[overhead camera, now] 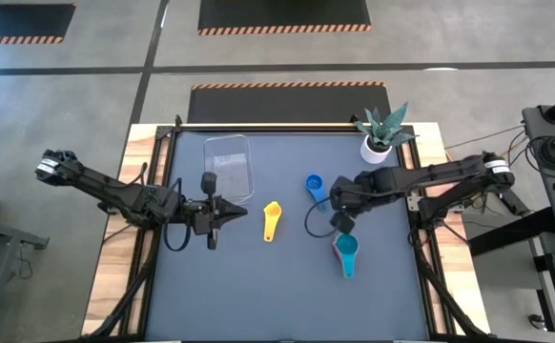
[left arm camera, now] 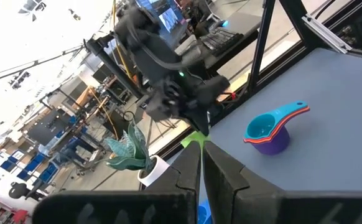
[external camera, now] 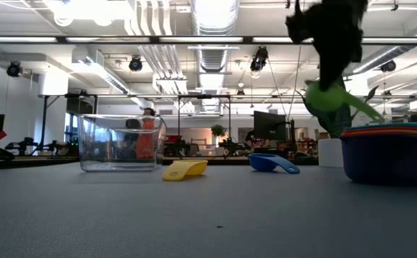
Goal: Nest measuring cups in basket
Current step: Stack the green measuring cup on top of the light blue measuring cup
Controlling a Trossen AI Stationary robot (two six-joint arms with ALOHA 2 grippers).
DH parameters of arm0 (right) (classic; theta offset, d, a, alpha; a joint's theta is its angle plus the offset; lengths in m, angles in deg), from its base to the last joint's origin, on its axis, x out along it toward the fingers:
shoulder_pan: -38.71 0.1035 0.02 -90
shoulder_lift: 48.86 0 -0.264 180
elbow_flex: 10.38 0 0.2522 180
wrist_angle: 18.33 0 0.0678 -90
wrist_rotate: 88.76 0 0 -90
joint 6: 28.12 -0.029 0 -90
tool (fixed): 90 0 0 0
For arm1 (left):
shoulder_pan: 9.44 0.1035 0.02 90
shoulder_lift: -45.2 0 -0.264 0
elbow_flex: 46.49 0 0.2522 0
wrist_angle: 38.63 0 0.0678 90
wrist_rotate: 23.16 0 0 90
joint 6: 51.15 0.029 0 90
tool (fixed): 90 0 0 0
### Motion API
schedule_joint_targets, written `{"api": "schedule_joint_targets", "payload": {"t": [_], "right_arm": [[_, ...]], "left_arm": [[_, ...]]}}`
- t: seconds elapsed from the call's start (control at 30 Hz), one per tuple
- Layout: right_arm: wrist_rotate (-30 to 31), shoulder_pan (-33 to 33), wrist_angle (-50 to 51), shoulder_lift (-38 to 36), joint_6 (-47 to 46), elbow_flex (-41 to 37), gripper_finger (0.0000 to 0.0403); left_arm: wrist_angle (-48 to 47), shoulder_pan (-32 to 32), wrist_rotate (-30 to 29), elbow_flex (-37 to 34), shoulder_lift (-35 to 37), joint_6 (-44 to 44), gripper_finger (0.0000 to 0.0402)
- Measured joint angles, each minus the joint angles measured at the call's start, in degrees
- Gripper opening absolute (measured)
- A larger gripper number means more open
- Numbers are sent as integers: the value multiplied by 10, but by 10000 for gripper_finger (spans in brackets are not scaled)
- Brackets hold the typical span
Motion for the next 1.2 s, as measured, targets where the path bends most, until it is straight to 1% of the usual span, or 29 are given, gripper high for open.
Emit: {"api": "schedule_joint_targets", "payload": {"t": [0.07, 0.2, 0.3, 0.43, 0.57, 0.73, 0.9, 0.97, 1.2], "right_arm": [[-23, 5, 5, 13, -39, 33, 9], [-51, 23, 8, 43, -99, 88, 9], [-77, 38, 32, 74, -146, 128, 9], [-121, 58, 52, 109, -241, 171, 9], [-171, 78, 51, 134, -334, 200, 9], [-184, 108, 60, 162, -440, 207, 9], [-186, 131, 113, 192, -523, 206, 9], [-184, 134, 120, 202, -543, 205, 11], [-176, 133, 123, 224, -547, 205, 12]], "left_arm": [[0, 0, 0, 0, 0, 0, 0], [0, 0, 0, 0, 0, 0, 0], [0, 0, 0, 0, 0, 0, 0], [0, 0, 0, 0, 0, 0, 0], [0, 0, 0, 0, 0, 0, 0], [0, 0, 0, 0, 0, 0, 0], [-1, 0, 0, 0, 0, 0, 0], [-1, 0, 0, 0, 0, 0, 0], [0, 0, 0, 0, 0, 2, 0]]}}
